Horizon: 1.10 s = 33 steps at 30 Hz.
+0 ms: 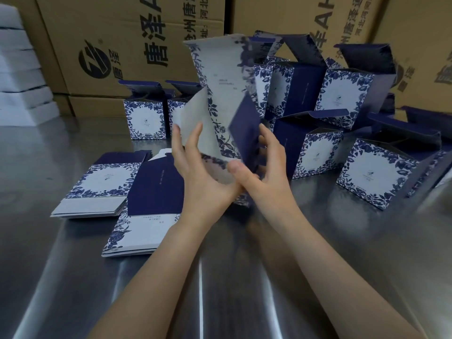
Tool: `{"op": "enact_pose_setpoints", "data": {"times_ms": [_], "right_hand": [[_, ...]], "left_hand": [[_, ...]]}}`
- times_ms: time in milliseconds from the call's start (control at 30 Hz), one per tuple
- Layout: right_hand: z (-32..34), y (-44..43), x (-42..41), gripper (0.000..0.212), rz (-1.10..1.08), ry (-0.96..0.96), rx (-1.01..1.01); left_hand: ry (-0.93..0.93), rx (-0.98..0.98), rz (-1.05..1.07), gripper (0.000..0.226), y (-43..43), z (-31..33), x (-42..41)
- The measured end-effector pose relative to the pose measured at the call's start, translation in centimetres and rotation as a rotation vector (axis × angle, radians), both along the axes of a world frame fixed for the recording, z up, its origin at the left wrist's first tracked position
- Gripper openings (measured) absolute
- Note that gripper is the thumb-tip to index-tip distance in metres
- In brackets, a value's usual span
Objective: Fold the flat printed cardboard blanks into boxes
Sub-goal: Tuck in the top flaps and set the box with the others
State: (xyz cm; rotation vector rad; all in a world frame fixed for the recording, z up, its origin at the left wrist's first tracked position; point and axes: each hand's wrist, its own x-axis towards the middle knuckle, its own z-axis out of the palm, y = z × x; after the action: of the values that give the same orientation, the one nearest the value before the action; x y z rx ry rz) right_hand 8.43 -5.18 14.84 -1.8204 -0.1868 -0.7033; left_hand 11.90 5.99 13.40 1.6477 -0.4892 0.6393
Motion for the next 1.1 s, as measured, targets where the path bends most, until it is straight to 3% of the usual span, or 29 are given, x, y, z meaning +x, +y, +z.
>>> {"op": "enact_pose_setpoints", "data": {"times_ms": [100, 167, 333, 433, 600, 767, 967, 1100], "right_hand": [[0.0, -0.5, 0.3, 0.094, -0.048, -0.004, 0.042], [0.0, -1.0, 0.7, 0.08, -0.09, -0.025, 0.087], [-0.3, -1.7, 1.2, 0.054, -0.178, -0.094, 0.096], [-0.7, -1.8, 1.2, 0.053, -0.2, -0.165, 0.071], [-1.2, -1.6, 1.2, 0.05, -0.142, -0.211, 0.1], [-1.3, -1.4, 1.1, 0.047, -0.199, -0.18, 0.108], [-0.5, -0.5, 0.5, 0.041, -0.296, -0.101, 0.055], [0.1, 0.4, -0.3, 0.057, -0.354, -0.107, -0.09]], "left_hand": [[-0.067, -0.008, -0.083, 0.094, -0.3, -0.1, -0.4], [-0.057, -0.117, -0.158, 0.09, -0.3, -0.1, -0.6], [0.258, -0.456, -0.155, 0.07, -0.7, 1.1, -1.2], [0.415, -0.43, -0.151, 0.072, -0.7, 1.3, -0.8], [0.535, -0.357, -0.175, 0.042, -0.9, 0.4, -0.9], [0.636, -0.416, -0.227, 0.06, -1.4, 0.3, -0.9], [0.535, -0.346, -0.138, 0.072, -1.9, -0.6, -1.7], [0.529, -0.336, -0.092, 0.068, -1.8, -1.4, -1.2]]}}
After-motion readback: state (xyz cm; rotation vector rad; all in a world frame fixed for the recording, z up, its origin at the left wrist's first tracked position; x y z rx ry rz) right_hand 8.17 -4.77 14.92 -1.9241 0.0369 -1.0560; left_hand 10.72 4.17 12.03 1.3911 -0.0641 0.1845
